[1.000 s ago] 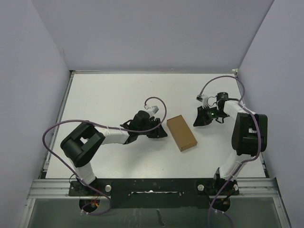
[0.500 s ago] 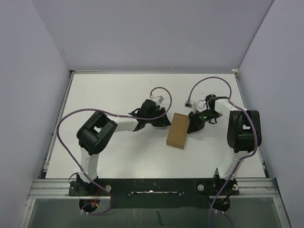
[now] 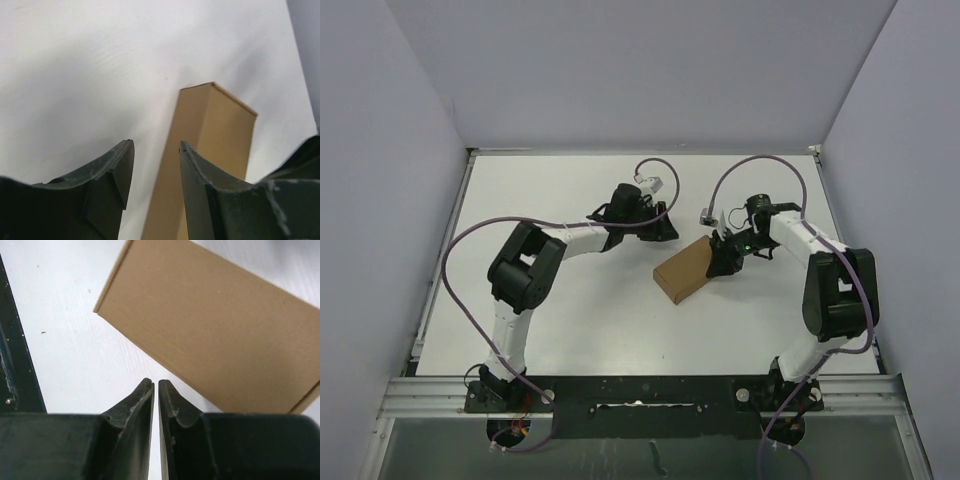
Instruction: Fold the paper box
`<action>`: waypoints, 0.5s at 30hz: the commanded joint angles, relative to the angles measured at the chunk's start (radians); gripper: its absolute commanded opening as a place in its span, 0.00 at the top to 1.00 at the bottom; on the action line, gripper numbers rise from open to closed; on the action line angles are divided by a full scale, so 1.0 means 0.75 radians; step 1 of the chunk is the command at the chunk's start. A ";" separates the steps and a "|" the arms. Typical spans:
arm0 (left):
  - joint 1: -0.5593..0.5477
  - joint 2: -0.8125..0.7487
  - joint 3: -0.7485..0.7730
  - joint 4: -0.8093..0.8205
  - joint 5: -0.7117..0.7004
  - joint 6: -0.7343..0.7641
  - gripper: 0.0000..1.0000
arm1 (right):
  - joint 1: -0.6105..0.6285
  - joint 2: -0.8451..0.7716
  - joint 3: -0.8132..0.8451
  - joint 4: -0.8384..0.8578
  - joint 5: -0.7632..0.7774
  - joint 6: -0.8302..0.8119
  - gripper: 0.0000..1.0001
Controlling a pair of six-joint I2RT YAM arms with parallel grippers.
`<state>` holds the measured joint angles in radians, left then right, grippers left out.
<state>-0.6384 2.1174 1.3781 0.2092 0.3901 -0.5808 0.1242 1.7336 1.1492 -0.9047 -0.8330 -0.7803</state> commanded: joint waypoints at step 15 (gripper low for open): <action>0.110 -1.116 -1.113 0.667 -0.085 0.172 0.21 | 0.294 -0.382 -0.392 0.161 0.020 -0.855 0.91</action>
<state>-0.5632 1.4178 0.7013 0.4412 0.3439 -0.4404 0.2798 1.4067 0.8383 -0.8520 -0.9253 -1.3266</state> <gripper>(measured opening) 0.710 0.121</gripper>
